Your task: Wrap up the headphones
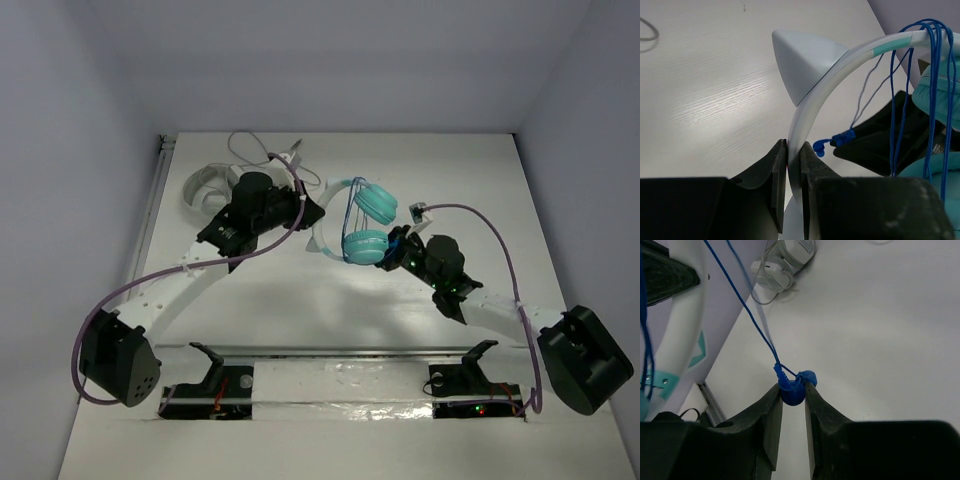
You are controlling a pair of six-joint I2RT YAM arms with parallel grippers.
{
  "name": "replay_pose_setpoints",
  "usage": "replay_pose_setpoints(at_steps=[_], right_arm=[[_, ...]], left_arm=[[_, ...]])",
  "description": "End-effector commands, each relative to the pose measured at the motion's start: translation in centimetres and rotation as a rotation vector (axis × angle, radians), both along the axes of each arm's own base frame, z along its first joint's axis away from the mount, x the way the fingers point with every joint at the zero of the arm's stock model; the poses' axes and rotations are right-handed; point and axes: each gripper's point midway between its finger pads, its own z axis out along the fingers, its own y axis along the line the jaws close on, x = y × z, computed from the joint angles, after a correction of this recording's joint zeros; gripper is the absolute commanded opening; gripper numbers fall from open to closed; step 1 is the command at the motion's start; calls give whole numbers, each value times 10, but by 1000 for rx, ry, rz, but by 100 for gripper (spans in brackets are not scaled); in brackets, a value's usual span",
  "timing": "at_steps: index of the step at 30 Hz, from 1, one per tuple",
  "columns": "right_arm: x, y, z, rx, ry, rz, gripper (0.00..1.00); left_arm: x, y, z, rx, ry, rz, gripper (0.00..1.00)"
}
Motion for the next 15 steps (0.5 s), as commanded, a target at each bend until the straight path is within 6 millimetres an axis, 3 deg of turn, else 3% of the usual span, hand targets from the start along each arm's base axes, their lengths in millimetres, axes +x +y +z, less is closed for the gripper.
replay_pose_setpoints(at_steps=[1, 3, 8, 15], right_arm=[[-10, -5, 15, 128, 30, -10, 29], [-17, -9, 15, 158, 49, -16, 27], [-29, -25, -10, 127, 153, -75, 25], [-41, -38, -41, 81, 262, -122, 24]], left_arm=[[20, -7, 26, -145, -57, 99, 0], [25, -13, 17, -160, -38, 131, 0], [37, -23, -25, -119, 14, 201, 0], [36, -47, -70, -124, 100, 222, 0]])
